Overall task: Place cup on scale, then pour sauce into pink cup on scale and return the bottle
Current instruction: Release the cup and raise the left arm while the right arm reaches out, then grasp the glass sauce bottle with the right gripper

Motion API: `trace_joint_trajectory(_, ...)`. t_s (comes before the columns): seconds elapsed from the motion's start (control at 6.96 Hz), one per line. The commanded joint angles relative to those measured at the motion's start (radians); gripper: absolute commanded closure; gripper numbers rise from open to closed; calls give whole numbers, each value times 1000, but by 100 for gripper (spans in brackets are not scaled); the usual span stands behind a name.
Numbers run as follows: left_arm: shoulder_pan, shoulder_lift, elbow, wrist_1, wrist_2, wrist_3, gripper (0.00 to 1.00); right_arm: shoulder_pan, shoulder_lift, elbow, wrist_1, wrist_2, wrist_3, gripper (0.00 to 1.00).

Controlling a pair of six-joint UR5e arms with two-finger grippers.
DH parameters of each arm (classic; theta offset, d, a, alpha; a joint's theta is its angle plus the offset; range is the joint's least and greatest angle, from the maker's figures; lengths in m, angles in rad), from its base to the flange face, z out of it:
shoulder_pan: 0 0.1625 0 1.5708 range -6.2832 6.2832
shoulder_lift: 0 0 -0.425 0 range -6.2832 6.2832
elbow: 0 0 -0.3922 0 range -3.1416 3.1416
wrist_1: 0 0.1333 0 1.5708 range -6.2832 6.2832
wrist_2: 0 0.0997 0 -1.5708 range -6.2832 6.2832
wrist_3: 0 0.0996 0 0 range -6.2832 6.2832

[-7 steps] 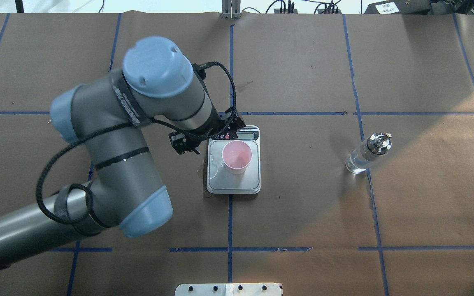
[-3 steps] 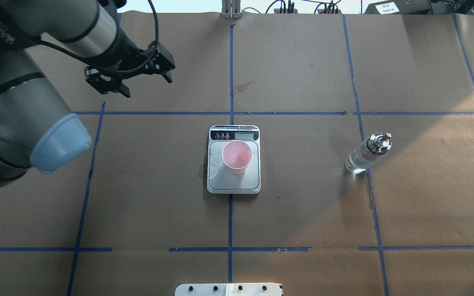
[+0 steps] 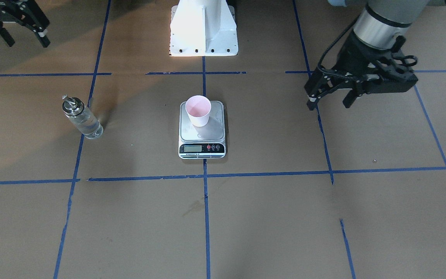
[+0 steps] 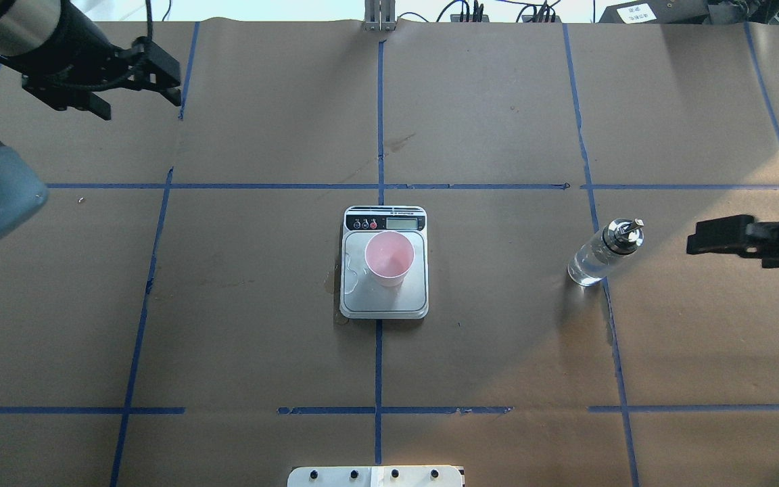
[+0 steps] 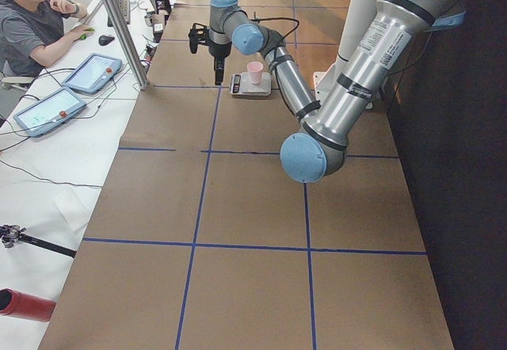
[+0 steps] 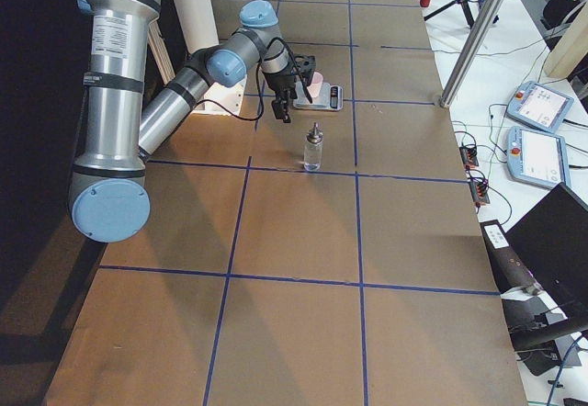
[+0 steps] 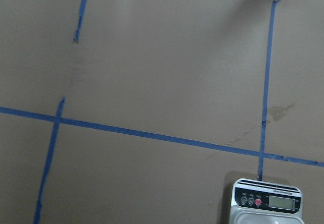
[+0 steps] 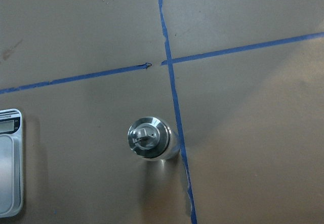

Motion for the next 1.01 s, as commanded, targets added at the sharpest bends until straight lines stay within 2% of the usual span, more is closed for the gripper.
trace_joint_trajectory(0.0,-71,72,-11,1,0,140,0,-351,-18,-15,36,-439,194,0)
trace_joint_trajectory(0.14,-74,75,-8,1,0,150,0,-448,-15,-95,77,-631,253,0)
trace_joint_trajectory(0.29,-73,77,-4,1,1,150,0,-490,-7,-223,213,-783,259,0)
trace_joint_trajectory(0.57,-73,104,-8,-6,3,151,0,-513,-1,-424,394,-960,235,0)
trace_joint_trajectory(0.86,-73,104,-5,-6,3,151,0,-526,54,-528,475,-1045,191,0)
